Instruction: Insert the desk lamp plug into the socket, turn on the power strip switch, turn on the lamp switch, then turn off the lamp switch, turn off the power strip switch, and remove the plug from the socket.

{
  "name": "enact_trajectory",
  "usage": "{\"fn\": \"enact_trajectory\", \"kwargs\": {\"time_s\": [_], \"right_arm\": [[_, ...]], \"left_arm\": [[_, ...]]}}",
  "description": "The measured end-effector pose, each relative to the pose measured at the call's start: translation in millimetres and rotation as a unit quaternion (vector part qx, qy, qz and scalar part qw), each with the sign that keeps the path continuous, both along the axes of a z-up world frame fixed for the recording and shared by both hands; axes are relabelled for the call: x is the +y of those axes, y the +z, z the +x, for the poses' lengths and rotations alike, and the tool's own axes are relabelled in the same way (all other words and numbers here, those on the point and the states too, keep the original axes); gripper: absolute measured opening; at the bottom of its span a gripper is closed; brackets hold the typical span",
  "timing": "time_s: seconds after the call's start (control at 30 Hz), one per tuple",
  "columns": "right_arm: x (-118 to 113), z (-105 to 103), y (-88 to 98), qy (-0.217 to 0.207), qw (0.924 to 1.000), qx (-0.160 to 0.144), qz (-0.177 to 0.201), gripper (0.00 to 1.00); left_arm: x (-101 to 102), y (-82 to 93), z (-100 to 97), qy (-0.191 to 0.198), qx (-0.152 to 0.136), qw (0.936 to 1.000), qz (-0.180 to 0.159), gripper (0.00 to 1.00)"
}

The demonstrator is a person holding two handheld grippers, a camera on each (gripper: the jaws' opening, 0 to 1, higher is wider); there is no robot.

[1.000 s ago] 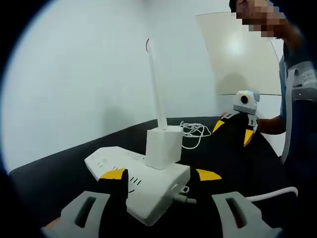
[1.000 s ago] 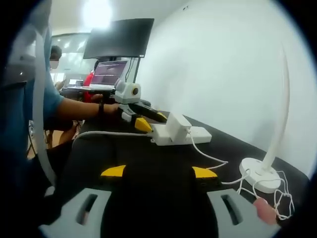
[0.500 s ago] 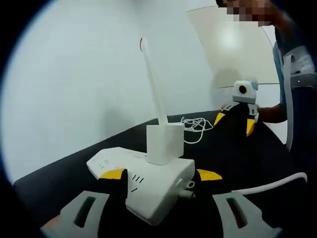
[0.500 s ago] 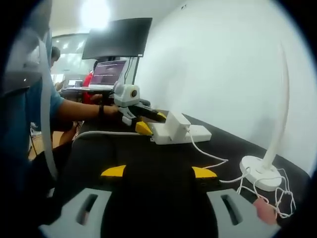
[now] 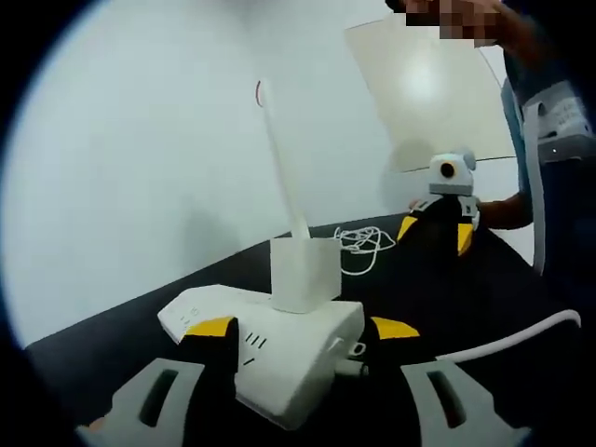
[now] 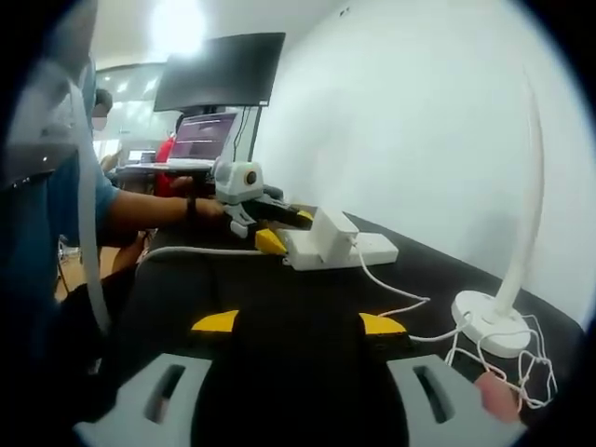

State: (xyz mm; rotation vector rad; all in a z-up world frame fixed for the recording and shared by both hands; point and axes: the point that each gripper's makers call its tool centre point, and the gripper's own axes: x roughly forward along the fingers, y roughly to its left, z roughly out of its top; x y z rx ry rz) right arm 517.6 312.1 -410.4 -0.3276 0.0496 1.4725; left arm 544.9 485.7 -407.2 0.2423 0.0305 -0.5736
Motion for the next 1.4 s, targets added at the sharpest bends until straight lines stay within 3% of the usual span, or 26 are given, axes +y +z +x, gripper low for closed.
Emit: {"fn": "enact_trajectory", "kwargs": {"time_s": [0.2,0.8,0.9,1.0,1.27,1.33,1.4], "right_arm": [[-0.2,-0.2,-2.4,0.0,1.0,0.001,-0.005,0.47],[-3.6,5.4,0.4,-0.007,0.9997,0.022,0.009,0.45],[-2.3,7.4,-3.2,-0.006,0.9993,0.037,0.0,0.45],[-1.4,9.2,-6.7,-0.006,0.9993,0.033,-0.017,0.45],[0.7,26.4,15.6,-0.013,0.9991,-0.013,-0.037,0.45],[1.4,32.4,19.1,-0.013,0.9988,-0.005,-0.048,0.45],[2.8,37.3,21.9,-0.008,0.9983,0.024,-0.052,0.45]], "left_arm": [[-1.3,1.6,1.8,0.001,-0.018,0.9998,-0.012,0.53],[0.6,0.0,5.4,0.007,-0.016,0.9996,-0.024,0.54],[0.1,-0.3,5.5,0.006,-0.017,0.9995,-0.025,0.55],[-0.1,-0.4,6.1,0.007,-0.017,0.9995,-0.025,0.55],[-0.6,-0.2,7.9,0.007,-0.018,0.9995,-0.025,0.55],[-0.9,0.0,8.6,0.008,-0.018,0.9995,-0.026,0.55],[-1.3,0.1,9.5,0.01,-0.017,0.9995,-0.026,0.56]]}}
